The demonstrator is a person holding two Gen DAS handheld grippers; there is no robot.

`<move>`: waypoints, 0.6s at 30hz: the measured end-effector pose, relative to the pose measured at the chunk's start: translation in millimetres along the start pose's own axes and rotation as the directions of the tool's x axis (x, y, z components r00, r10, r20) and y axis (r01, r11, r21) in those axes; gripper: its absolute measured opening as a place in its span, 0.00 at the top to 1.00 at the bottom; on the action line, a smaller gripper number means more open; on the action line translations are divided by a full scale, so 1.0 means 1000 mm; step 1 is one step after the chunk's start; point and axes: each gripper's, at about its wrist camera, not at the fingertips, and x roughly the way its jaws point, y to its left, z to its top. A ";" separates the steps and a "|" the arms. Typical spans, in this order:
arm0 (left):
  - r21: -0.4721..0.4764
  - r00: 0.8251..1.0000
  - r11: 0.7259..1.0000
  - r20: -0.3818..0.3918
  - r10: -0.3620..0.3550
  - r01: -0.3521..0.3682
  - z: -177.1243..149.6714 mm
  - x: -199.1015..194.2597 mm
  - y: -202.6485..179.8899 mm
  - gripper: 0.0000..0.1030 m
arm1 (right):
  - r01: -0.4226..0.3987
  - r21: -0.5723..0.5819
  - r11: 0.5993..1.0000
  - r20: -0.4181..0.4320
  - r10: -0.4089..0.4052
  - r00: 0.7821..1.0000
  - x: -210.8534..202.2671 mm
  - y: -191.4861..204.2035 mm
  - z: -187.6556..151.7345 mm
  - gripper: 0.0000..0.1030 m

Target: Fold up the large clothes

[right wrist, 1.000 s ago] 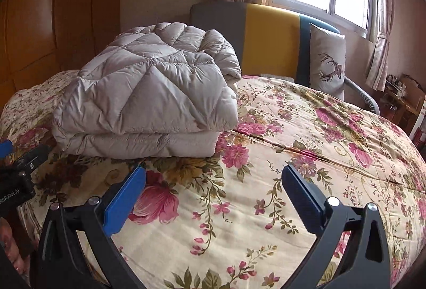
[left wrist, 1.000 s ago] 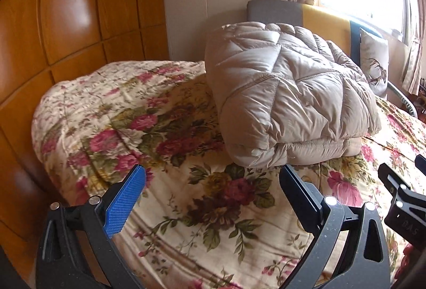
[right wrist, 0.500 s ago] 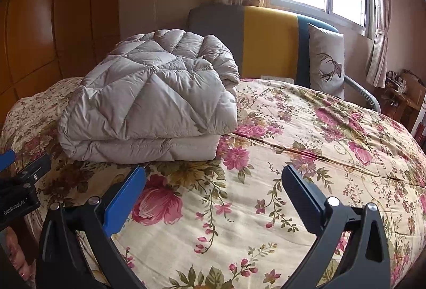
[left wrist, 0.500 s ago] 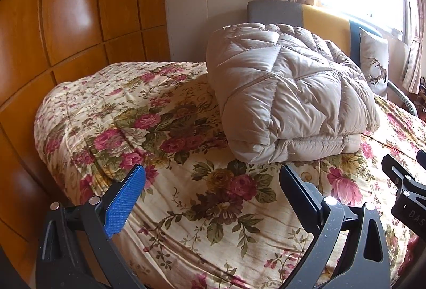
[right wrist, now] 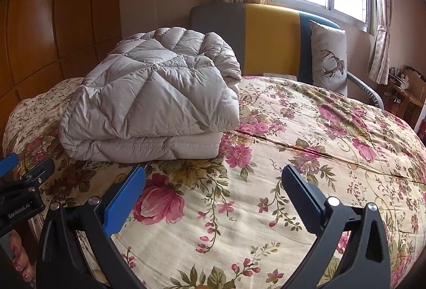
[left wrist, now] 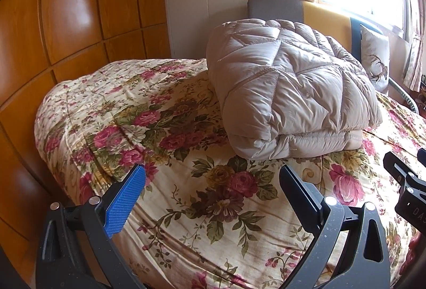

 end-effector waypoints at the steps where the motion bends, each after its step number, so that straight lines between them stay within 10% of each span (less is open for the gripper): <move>1: -0.001 1.000 1.000 0.000 -0.001 0.001 0.000 0.000 0.000 0.04 | 0.000 0.000 1.000 0.001 0.000 1.000 0.000 0.000 0.000 0.02; 18: -0.003 1.000 1.000 -0.009 0.001 -0.001 -0.002 0.001 -0.001 0.04 | -0.013 -0.001 1.000 -0.011 0.013 1.000 0.001 0.002 -0.002 0.02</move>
